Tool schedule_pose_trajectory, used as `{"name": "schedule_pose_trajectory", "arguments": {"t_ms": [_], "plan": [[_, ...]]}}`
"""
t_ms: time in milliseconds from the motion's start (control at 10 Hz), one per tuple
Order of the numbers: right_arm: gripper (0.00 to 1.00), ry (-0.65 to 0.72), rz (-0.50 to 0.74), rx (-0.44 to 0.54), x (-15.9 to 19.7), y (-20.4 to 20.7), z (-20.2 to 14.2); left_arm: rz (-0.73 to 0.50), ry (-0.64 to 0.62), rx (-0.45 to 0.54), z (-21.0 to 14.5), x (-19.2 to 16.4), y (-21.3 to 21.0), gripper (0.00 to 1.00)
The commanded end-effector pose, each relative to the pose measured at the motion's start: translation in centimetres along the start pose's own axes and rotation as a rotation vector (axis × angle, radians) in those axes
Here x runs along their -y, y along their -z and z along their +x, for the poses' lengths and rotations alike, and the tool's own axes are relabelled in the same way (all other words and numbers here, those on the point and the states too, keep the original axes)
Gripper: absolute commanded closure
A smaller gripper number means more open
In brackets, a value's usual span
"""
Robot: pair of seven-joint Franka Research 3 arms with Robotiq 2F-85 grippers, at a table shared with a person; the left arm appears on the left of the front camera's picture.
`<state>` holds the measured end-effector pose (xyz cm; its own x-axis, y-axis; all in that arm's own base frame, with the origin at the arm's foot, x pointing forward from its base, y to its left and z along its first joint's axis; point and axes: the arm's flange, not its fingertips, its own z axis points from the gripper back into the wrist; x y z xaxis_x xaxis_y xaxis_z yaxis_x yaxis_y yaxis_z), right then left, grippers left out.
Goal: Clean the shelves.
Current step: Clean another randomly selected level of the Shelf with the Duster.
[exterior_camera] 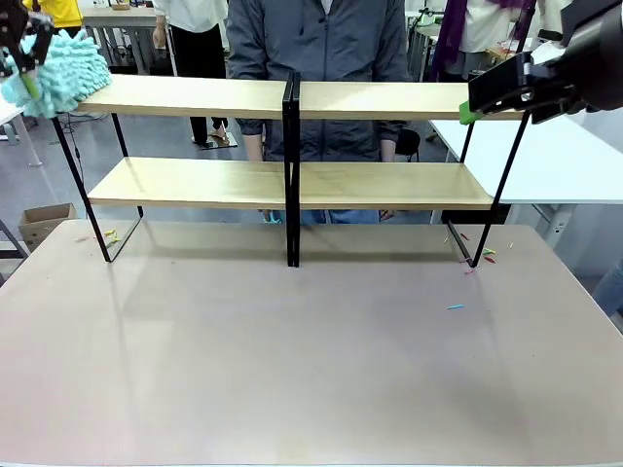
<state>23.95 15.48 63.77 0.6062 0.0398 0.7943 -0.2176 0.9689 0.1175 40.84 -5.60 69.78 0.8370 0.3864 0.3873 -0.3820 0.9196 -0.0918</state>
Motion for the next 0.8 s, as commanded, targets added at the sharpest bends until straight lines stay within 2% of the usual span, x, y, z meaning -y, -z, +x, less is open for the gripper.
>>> {"name": "schedule_pose_trajectory", "arguments": {"t_ms": [0, 400, 600, 700], "plan": [[0.0, 0.003, 0.001, -0.001, 0.0, 0.0, 0.0, -0.121, 0.001, 0.091, -1.3, 0.2, 0.0, 0.88], [0.0, 0.003, 0.001, -0.001, 0.0, 0.0, 0.0, -0.293, 0.096, 0.101, -1.8, -1.8, -1.6, 0.88], [0.0, 0.003, 0.001, -0.001, 0.0, 0.0, 0.0, -0.447, 0.182, 0.057, -2.0, -3.9, -2.4, 0.88], [0.0, 0.003, 0.001, -0.001, 0.0, 0.0, 0.0, -0.549, 0.277, 0.016, -2.2, -5.5, -2.9, 0.88]]}}
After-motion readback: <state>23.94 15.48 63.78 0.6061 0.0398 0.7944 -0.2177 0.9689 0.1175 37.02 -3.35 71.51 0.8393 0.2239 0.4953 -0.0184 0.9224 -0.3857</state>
